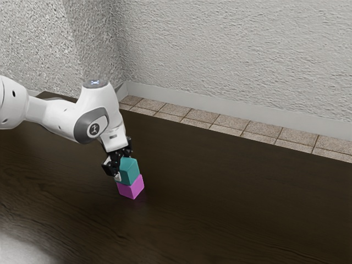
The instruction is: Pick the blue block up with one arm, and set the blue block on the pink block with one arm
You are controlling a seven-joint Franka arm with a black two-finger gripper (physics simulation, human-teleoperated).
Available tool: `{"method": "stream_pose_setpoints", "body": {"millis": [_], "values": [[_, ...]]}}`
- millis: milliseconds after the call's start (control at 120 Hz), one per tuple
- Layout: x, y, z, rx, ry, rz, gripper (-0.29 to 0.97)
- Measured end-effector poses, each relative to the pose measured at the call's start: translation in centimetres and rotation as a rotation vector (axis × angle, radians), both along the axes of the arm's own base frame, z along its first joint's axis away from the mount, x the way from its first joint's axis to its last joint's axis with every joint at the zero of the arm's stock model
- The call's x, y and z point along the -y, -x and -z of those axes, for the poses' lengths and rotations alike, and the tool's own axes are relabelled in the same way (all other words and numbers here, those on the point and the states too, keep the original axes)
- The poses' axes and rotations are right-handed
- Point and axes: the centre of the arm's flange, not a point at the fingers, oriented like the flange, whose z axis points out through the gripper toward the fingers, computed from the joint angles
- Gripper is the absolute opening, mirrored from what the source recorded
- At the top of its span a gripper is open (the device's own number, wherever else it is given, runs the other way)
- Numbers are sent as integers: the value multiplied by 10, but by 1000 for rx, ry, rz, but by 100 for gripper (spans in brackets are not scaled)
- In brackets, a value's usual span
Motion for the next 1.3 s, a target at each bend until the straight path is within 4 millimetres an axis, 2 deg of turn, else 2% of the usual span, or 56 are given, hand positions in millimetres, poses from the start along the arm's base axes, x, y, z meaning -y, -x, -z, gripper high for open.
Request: {"method": "stream_pose_setpoints", "body": {"millis": [508, 800, 1300], "values": [[-8, -2, 3, 3, 14, 147, 39], [-5, -4, 3, 7, 24, 213, 39], [-10, -4, 3, 9, 43, 203, 40]]}}
